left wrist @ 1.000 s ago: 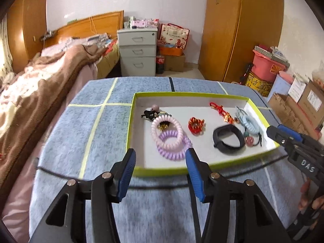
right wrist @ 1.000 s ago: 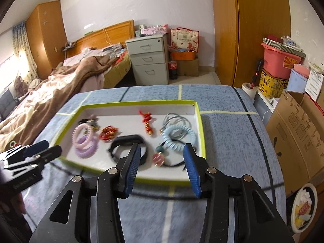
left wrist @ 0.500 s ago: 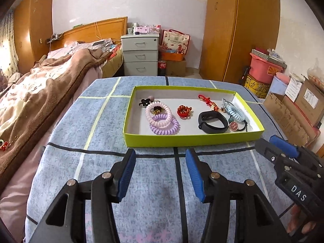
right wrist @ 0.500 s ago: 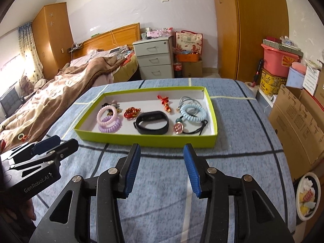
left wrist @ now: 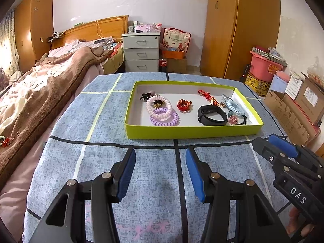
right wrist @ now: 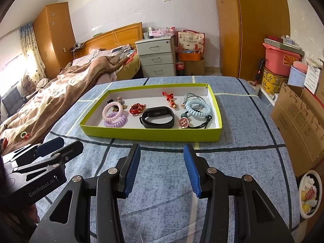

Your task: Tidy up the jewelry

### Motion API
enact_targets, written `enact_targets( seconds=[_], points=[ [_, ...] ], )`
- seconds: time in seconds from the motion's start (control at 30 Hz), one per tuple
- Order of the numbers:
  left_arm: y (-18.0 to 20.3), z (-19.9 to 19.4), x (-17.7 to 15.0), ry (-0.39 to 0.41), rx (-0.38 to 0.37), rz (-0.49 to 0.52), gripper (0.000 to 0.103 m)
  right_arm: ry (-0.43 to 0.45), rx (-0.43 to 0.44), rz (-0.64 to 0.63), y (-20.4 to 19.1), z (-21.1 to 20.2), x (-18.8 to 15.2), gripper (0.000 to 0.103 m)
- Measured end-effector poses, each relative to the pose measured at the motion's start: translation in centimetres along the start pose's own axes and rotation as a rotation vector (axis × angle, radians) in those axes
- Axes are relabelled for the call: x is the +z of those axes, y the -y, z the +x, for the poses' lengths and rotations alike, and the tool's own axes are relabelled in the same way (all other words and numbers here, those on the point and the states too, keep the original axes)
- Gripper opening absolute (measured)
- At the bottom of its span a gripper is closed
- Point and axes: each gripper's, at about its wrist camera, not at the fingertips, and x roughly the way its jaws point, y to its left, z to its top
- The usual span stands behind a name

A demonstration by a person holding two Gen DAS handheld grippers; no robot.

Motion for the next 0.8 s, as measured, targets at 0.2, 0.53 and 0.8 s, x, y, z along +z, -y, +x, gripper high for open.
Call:
enact_targets(
  seconds=[0.2,0.53,0.8],
  points=[
    [-0.02,0.0,-0.12,-0.004,0.003,-0.002,0.053,-0.001,0.001,0.0,-0.03,-0.05,0.0,0.045],
    [0.01,0.04,-0.17,-0.005,-0.001,-0.001,0.053,-0.009,0.002,0.0,-0.15,-0.07,-0.19,0.045],
    [0.1,-0.03,-0.21,-0.01,-0.003,-0.006,0.053,-0.008,0.002,0.002,-0.1,-0.09,-0.24,0.045]
  ],
)
